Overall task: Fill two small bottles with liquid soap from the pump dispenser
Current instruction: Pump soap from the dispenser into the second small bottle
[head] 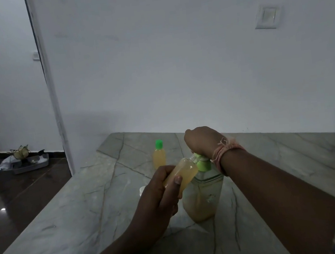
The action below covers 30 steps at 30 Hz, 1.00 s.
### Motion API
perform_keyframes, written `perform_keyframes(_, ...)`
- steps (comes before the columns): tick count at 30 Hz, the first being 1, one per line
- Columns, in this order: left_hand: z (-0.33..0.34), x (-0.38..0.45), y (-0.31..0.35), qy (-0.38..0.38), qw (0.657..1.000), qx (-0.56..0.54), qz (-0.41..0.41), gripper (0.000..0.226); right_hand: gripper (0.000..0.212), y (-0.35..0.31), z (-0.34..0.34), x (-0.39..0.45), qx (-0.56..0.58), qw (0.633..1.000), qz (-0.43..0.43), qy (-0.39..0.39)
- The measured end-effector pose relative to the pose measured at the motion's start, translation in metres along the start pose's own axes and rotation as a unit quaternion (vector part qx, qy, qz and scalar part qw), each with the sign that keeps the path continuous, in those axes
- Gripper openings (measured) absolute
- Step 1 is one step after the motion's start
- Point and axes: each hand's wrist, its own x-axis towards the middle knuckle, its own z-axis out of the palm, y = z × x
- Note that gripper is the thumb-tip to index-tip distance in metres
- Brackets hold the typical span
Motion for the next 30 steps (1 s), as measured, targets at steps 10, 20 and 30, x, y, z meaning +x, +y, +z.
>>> perform_keyframes(10, 0.000, 0.000, 0.000, -0.005, 1.000, 0.021, -0.002, 0.018, 0.029, 0.000, -0.001, 0.004, 0.029, 0.999, -0.001, 0.024)
perform_keyframes(20, 0.001, -0.004, 0.001, -0.001, 1.000, 0.012, -0.008, 0.021, 0.043, -0.001, -0.001, 0.007, 0.053, 0.998, -0.008, -0.024)
perform_keyframes(30, 0.001, -0.002, 0.001, -0.003, 1.000, 0.008, -0.005, 0.016, 0.034, 0.002, -0.001, -0.002, 0.022, 0.999, -0.023, 0.009)
